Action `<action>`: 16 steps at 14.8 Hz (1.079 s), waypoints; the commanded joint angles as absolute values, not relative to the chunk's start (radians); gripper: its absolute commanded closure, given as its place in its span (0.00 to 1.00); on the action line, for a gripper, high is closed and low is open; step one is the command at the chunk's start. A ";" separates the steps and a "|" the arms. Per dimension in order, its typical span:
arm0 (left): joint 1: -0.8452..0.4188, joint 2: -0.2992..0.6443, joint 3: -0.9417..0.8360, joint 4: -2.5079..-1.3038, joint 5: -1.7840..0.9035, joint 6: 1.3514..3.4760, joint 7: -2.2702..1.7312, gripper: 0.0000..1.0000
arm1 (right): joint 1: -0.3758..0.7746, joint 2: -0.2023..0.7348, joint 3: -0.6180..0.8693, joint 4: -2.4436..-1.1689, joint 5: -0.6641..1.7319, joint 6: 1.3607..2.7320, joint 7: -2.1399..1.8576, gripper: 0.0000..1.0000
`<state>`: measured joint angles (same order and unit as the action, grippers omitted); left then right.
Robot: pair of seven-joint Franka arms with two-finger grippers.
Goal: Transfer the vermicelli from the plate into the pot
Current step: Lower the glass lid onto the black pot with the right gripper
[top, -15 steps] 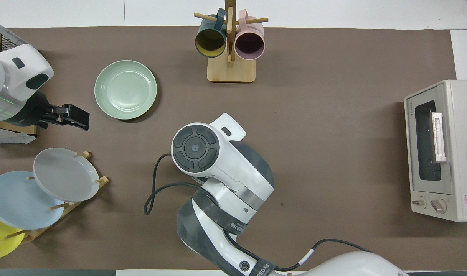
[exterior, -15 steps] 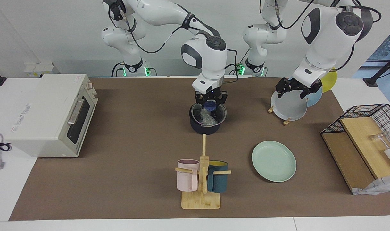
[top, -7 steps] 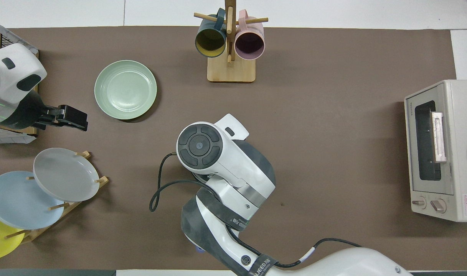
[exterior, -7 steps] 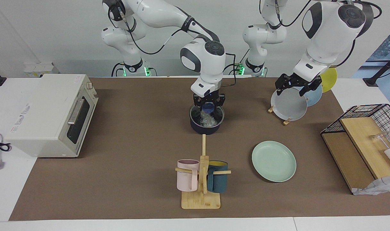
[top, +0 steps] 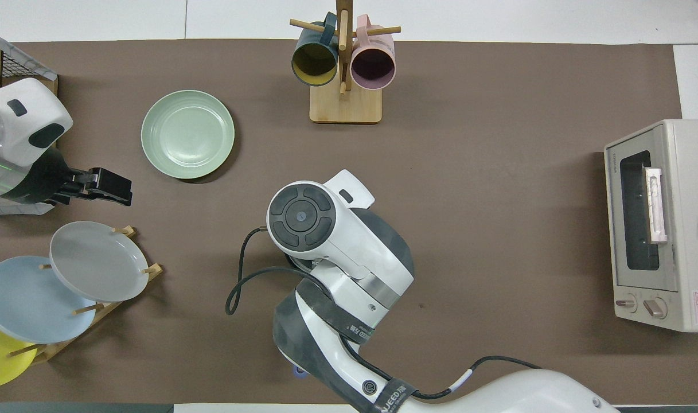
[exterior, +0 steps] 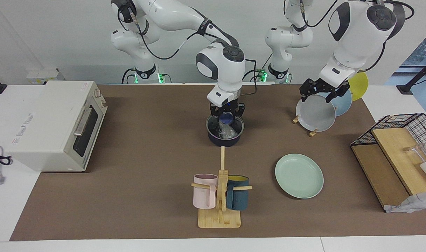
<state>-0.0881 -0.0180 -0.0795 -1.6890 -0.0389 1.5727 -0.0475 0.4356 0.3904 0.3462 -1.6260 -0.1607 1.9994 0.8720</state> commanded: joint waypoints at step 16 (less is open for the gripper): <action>-0.061 -0.037 -0.081 -1.680 -0.014 1.572 -0.041 0.00 | 0.410 0.374 0.357 -1.651 -0.086 1.976 0.870 1.00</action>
